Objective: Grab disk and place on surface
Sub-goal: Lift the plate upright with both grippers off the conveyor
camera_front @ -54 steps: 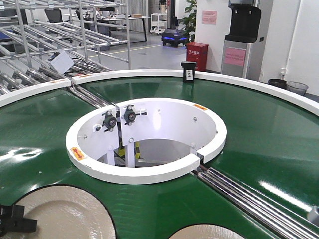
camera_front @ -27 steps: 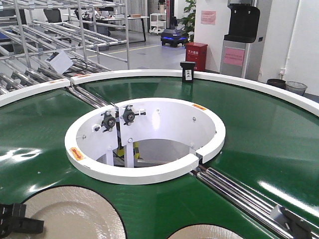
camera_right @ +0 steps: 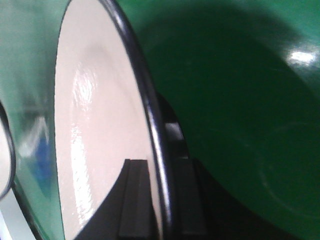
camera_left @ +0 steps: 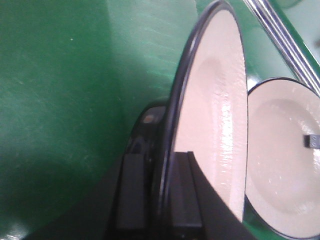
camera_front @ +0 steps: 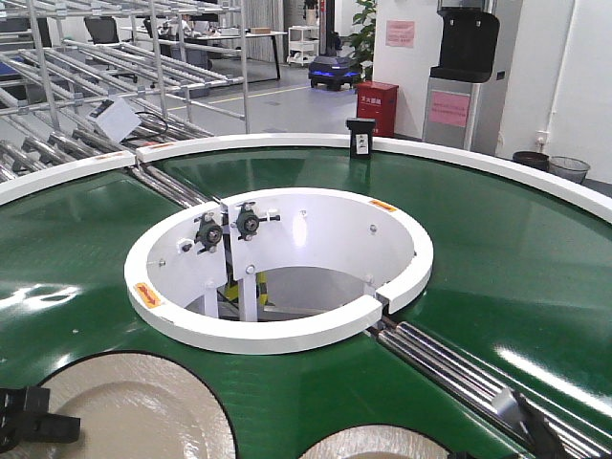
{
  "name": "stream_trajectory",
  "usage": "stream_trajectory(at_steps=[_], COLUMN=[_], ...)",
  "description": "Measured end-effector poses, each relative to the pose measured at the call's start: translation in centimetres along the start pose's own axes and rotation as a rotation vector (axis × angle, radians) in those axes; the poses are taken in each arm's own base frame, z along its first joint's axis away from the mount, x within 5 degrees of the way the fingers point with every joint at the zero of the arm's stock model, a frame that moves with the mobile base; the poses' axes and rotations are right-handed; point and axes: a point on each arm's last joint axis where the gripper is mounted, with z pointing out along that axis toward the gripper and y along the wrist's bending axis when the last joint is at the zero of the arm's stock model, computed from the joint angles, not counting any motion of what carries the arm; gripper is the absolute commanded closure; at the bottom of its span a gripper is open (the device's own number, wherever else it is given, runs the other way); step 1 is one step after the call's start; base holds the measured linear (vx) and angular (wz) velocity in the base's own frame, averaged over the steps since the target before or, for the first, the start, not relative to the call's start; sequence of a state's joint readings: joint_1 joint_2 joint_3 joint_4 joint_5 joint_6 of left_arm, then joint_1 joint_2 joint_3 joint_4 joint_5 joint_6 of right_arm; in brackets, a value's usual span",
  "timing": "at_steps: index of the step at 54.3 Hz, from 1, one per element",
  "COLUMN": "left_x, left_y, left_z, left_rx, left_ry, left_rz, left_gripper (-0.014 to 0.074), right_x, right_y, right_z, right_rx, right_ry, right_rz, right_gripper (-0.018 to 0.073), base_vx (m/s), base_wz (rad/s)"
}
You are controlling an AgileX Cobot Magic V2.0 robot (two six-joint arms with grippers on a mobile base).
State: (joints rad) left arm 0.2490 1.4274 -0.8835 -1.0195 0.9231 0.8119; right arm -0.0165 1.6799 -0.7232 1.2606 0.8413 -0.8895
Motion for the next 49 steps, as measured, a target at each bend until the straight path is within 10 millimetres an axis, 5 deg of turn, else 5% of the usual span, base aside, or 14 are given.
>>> stream_trajectory(at_steps=[24,39,49], left_x=[-0.6,-0.5,0.4], left_y=[0.2,-4.5,-7.6], left_z=[0.1,2.3,3.8], left_rx=[-0.041,0.182,0.274], left_ry=[-0.073,-0.059,0.001], left_rz=[-0.093,-0.175,-0.216], left_gripper=[0.0600,0.0598,0.0598], right_x=[-4.3,-6.3,-6.4], right_y=[11.0,16.6,19.8], right_z=[-9.5,-13.0,-12.8], right_rx=[-0.057,-0.220,-0.277], right_ry=[-0.200,-0.296,-0.287], right_rz=[-0.110,-0.136,-0.172], right_gripper=[0.0567,0.0567,0.0567], base_vx=[0.00,0.00,0.00], base_wz=[0.00,0.00,0.00])
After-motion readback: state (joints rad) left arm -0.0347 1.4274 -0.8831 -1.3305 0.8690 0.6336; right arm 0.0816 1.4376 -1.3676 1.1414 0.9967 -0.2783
